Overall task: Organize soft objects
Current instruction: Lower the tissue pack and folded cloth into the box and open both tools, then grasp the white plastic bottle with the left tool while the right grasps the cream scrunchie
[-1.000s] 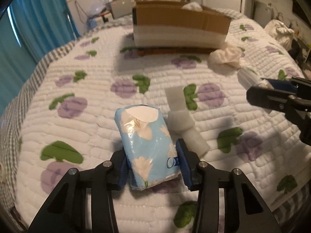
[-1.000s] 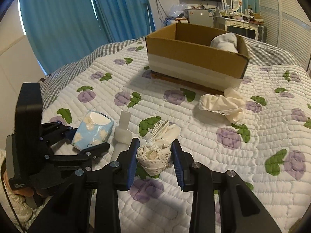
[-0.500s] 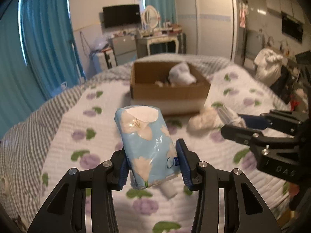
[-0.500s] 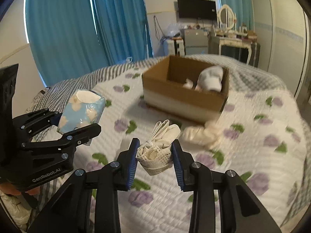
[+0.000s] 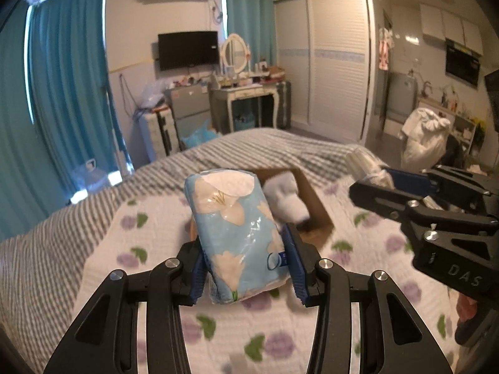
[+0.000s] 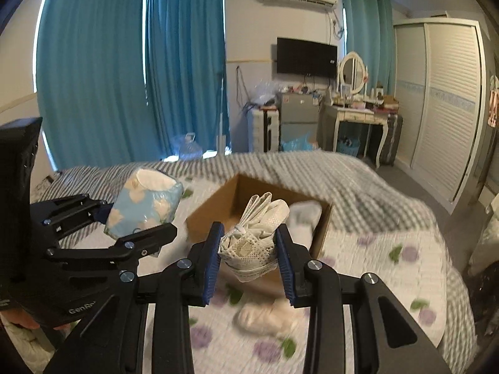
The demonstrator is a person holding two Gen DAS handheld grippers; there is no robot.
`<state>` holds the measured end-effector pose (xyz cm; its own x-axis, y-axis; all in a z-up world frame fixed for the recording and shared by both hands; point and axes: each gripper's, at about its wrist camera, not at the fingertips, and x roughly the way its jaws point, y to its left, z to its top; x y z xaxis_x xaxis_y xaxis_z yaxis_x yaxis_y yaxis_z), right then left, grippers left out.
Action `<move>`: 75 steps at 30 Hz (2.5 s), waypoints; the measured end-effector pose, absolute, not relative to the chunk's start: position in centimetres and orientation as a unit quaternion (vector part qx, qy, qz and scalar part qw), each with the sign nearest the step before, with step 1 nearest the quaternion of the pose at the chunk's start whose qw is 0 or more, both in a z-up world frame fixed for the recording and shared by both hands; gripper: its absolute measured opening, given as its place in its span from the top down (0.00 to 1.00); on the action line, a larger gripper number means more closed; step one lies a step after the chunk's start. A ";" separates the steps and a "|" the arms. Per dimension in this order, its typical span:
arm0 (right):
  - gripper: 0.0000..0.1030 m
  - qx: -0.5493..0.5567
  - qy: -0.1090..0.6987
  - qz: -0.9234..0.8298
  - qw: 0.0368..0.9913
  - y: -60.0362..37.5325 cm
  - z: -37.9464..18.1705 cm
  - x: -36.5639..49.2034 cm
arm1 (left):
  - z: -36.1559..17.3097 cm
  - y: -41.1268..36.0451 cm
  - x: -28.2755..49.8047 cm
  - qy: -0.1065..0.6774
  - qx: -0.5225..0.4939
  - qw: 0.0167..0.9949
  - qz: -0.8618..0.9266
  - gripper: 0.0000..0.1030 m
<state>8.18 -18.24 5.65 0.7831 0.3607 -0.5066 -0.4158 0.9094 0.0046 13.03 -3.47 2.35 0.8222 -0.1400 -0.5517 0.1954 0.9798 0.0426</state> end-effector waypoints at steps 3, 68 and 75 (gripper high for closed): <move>0.68 -0.058 0.247 0.200 0.947 -18.3 6.8 11.1 | 2.4 -3.4 15.7 0.289 0.049 0.952 -0.085 0.58; 0.09 -0.066 0.303 0.181 0.933 -22.7 3.2 6.8 | -2.2 -3.1 5.7 0.302 0.010 0.953 0.038 0.21; 0.09 -0.084 0.375 0.180 0.906 -20.7 -5.8 10.4 | -9.9 -2.4 6.4 0.387 -0.054 0.918 0.075 0.21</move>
